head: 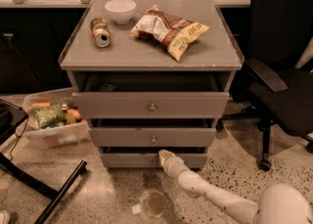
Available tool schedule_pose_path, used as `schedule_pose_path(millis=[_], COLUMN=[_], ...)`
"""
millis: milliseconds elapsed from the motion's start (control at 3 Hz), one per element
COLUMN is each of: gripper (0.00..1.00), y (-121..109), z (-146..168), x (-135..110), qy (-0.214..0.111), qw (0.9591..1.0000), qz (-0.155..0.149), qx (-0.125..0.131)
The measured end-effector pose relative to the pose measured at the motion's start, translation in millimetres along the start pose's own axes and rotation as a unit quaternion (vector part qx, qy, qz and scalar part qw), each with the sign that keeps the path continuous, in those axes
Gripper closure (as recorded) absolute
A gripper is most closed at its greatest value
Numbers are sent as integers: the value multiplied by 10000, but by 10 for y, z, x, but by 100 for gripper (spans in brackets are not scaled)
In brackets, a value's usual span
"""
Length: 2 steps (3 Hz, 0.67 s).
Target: Open bottom drawer
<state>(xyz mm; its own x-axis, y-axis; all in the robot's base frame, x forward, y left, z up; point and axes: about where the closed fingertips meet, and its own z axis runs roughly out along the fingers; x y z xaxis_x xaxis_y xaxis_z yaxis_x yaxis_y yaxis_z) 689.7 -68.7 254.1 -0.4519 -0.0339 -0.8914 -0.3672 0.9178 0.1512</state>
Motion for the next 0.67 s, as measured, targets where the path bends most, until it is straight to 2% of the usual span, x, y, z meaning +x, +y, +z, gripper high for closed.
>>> schedule_pose_path(millis=[333,667], gripper=[100,100], y=[-18,24], z=[285,535], x=[-53,-124], qy=[-104,-144], qw=[9999,9997], qz=[112,160], qx=[28,-72])
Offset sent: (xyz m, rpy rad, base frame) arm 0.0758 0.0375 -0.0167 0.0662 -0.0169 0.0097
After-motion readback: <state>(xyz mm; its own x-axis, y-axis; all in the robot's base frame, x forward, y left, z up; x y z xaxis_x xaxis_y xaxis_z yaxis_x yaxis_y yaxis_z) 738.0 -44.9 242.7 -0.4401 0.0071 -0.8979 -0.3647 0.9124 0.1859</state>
